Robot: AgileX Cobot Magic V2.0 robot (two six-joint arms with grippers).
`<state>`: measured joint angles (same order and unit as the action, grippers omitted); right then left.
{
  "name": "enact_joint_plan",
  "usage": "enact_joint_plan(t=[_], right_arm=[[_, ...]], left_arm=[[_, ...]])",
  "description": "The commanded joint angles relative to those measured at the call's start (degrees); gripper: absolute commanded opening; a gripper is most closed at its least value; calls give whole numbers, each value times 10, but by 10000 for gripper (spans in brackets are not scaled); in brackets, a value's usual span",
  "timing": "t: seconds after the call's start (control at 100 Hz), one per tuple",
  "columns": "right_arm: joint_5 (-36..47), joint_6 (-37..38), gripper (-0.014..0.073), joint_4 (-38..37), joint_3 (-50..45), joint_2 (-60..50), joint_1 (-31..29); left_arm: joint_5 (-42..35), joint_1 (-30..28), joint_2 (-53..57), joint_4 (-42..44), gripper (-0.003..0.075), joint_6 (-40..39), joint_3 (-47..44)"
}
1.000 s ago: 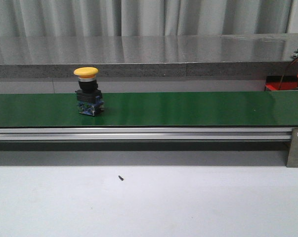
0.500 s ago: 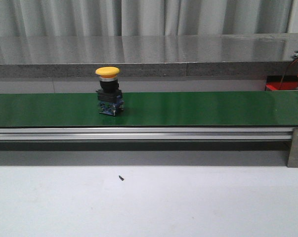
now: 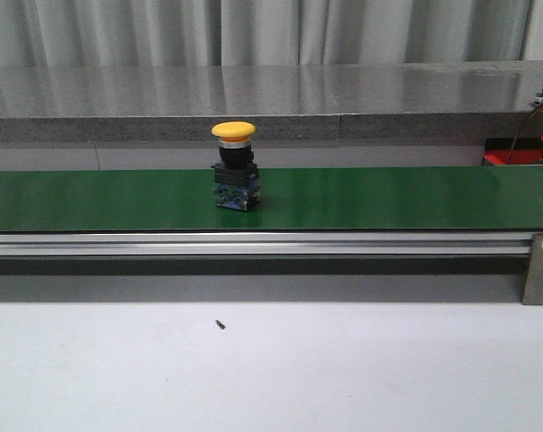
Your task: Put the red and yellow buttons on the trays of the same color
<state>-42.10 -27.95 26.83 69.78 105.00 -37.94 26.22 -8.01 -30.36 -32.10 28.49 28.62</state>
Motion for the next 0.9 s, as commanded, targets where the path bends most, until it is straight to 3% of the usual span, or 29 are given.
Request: enact_joint_plan(t=[0.0, 0.31, 0.41, 0.6, 0.89], right_arm=[[10, -4, 489, 21, 16, -29, -3], [-13, -5, 489, 58, 16, -93, 5], [-33, -37, 489, 82, 16, -128, 27], [-60, -115, 489, 122, 16, -192, 110], [-75, -170, 489, 117, 16, -209, 296]], left_arm=[[-38, 4, -2, -13, -20, 1, 14], [-38, 4, -2, -13, -20, 1, 14], [-38, 4, -2, -13, -20, 1, 14], [-38, 4, -2, -13, -20, 1, 14], [-38, 4, -2, -13, -20, 1, 14]])
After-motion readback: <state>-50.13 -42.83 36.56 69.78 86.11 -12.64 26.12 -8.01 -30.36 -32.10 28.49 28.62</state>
